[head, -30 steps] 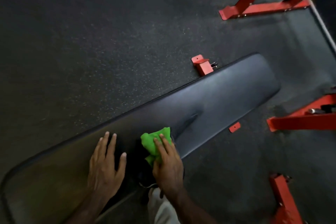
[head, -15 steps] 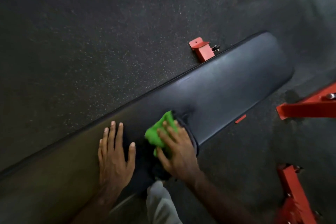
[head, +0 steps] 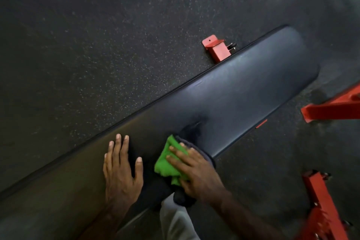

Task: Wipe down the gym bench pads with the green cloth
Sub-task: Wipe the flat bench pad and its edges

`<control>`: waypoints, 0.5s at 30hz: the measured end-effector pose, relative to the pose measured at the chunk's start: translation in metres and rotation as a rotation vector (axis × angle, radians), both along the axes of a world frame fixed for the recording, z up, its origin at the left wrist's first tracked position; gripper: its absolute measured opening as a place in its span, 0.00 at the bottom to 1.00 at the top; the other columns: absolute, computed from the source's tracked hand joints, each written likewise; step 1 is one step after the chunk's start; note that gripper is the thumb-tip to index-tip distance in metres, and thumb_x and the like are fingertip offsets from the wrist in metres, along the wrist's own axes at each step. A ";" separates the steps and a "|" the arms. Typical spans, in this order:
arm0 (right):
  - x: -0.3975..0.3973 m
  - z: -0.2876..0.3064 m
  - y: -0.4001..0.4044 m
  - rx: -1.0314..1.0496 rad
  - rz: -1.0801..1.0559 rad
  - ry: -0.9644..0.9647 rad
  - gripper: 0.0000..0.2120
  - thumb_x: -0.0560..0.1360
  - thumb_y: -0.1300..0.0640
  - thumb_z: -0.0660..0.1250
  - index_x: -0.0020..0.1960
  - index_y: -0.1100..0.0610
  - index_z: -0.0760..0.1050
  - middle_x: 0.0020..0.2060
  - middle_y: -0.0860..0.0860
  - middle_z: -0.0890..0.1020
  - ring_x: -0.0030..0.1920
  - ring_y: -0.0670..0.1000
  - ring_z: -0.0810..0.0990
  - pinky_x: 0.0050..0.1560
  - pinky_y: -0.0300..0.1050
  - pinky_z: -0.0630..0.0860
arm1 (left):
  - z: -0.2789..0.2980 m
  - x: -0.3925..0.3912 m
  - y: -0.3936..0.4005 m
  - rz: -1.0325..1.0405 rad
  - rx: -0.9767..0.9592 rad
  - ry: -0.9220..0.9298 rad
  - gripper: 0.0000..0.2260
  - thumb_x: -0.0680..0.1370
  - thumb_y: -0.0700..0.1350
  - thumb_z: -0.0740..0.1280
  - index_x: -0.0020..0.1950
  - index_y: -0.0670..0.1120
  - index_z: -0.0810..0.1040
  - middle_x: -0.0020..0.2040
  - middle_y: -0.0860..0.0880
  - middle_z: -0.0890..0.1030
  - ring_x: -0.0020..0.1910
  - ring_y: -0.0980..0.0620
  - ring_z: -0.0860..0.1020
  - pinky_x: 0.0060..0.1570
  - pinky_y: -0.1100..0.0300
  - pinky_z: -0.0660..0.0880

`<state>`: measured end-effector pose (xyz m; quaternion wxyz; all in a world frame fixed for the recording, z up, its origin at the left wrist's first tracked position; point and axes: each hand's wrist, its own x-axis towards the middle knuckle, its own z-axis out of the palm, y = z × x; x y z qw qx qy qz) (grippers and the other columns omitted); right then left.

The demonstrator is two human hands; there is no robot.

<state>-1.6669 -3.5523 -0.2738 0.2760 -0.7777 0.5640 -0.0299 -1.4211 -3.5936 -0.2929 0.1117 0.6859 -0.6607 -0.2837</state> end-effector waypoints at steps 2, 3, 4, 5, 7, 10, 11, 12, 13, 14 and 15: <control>-0.022 -0.005 -0.016 -0.074 -0.292 -0.010 0.34 0.73 0.51 0.63 0.79 0.49 0.68 0.81 0.49 0.64 0.81 0.57 0.63 0.75 0.63 0.68 | 0.000 -0.001 0.001 0.003 0.003 0.003 0.30 0.82 0.56 0.55 0.83 0.48 0.59 0.85 0.50 0.55 0.84 0.47 0.52 0.79 0.41 0.54; -0.025 -0.006 -0.032 -0.097 -0.531 -0.025 0.33 0.72 0.52 0.64 0.78 0.51 0.70 0.81 0.50 0.66 0.80 0.57 0.64 0.75 0.62 0.68 | -0.002 -0.001 0.001 0.003 0.006 0.004 0.30 0.82 0.56 0.55 0.84 0.48 0.59 0.85 0.50 0.55 0.84 0.48 0.52 0.79 0.41 0.53; -0.021 -0.005 -0.050 -0.098 -0.742 -0.047 0.33 0.72 0.53 0.65 0.77 0.51 0.71 0.80 0.50 0.67 0.80 0.57 0.64 0.76 0.61 0.67 | -0.002 -0.001 0.001 0.003 0.005 0.007 0.30 0.82 0.56 0.55 0.84 0.48 0.59 0.85 0.50 0.55 0.84 0.48 0.51 0.79 0.42 0.52; -0.007 -0.004 -0.063 -0.085 -0.870 -0.066 0.33 0.71 0.54 0.66 0.77 0.52 0.72 0.79 0.51 0.68 0.80 0.58 0.63 0.77 0.61 0.65 | -0.003 -0.001 0.002 0.003 0.003 0.016 0.30 0.82 0.56 0.55 0.84 0.49 0.59 0.85 0.50 0.55 0.84 0.49 0.51 0.80 0.43 0.52; 0.031 -0.003 -0.063 -0.076 -0.775 -0.123 0.34 0.70 0.56 0.68 0.77 0.53 0.72 0.79 0.54 0.68 0.80 0.61 0.62 0.78 0.64 0.61 | -0.003 -0.001 0.001 0.011 -0.009 0.039 0.29 0.83 0.56 0.54 0.83 0.49 0.60 0.85 0.51 0.56 0.84 0.49 0.51 0.80 0.45 0.50; 0.077 0.004 -0.008 0.052 -0.109 -0.138 0.35 0.76 0.52 0.70 0.81 0.49 0.64 0.83 0.49 0.58 0.84 0.56 0.51 0.82 0.61 0.49 | 0.000 0.004 -0.001 0.036 -0.025 0.149 0.27 0.84 0.54 0.53 0.82 0.47 0.64 0.84 0.51 0.58 0.83 0.50 0.54 0.80 0.48 0.52; 0.074 0.004 0.007 0.061 0.087 -0.098 0.35 0.77 0.48 0.70 0.82 0.48 0.62 0.84 0.48 0.56 0.84 0.55 0.50 0.82 0.60 0.50 | 0.000 0.009 -0.002 0.031 -0.028 0.194 0.26 0.84 0.54 0.52 0.81 0.46 0.65 0.83 0.51 0.59 0.83 0.50 0.54 0.80 0.48 0.53; 0.063 0.000 0.013 0.020 0.199 -0.055 0.36 0.78 0.44 0.70 0.82 0.47 0.62 0.84 0.47 0.56 0.83 0.54 0.52 0.81 0.60 0.55 | 0.001 0.016 -0.003 0.009 -0.035 0.230 0.26 0.85 0.54 0.52 0.81 0.45 0.66 0.83 0.50 0.61 0.83 0.50 0.55 0.80 0.50 0.54; 0.052 -0.006 0.013 -0.041 0.186 -0.024 0.36 0.77 0.43 0.71 0.82 0.47 0.62 0.83 0.47 0.58 0.82 0.54 0.56 0.80 0.61 0.60 | 0.002 0.023 -0.004 -0.021 -0.044 0.246 0.26 0.85 0.53 0.52 0.80 0.45 0.67 0.82 0.50 0.62 0.83 0.49 0.57 0.80 0.52 0.55; 0.043 -0.009 0.009 -0.077 0.048 -0.030 0.36 0.76 0.45 0.71 0.81 0.47 0.64 0.82 0.47 0.60 0.82 0.55 0.60 0.78 0.61 0.64 | 0.003 0.031 -0.004 -0.039 -0.053 0.242 0.25 0.84 0.53 0.53 0.80 0.45 0.68 0.82 0.50 0.64 0.82 0.49 0.59 0.79 0.54 0.56; 0.040 -0.011 0.001 -0.109 -0.181 -0.056 0.35 0.74 0.49 0.71 0.80 0.48 0.66 0.82 0.47 0.62 0.81 0.55 0.62 0.77 0.61 0.66 | 0.004 0.040 -0.004 -0.040 -0.060 0.221 0.25 0.84 0.52 0.54 0.80 0.45 0.68 0.81 0.49 0.65 0.82 0.48 0.60 0.78 0.55 0.56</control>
